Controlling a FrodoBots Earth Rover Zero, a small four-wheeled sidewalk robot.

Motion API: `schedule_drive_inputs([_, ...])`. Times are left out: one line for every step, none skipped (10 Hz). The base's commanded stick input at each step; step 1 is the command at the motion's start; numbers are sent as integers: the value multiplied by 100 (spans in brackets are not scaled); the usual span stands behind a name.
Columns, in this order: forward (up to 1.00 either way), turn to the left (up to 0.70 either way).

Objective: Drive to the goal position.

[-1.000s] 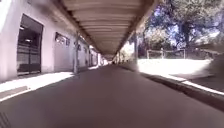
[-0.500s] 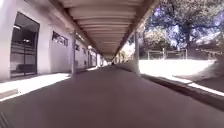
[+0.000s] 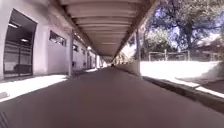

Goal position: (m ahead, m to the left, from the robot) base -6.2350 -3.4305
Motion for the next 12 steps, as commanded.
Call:
schedule_drive_inputs([70,0])
schedule_drive_inputs([70,0])
schedule_drive_inputs([70,0])
schedule_drive_inputs([70,0])
schedule_drive_inputs([70,0])
schedule_drive_inputs([70,0])
schedule_drive_inputs([70,0])
schedule_drive_inputs([70,0])
schedule_drive_inputs([70,0])
schedule_drive_inputs([70,0])
schedule_drive_inputs([70,0])
schedule_drive_inputs([70,0])
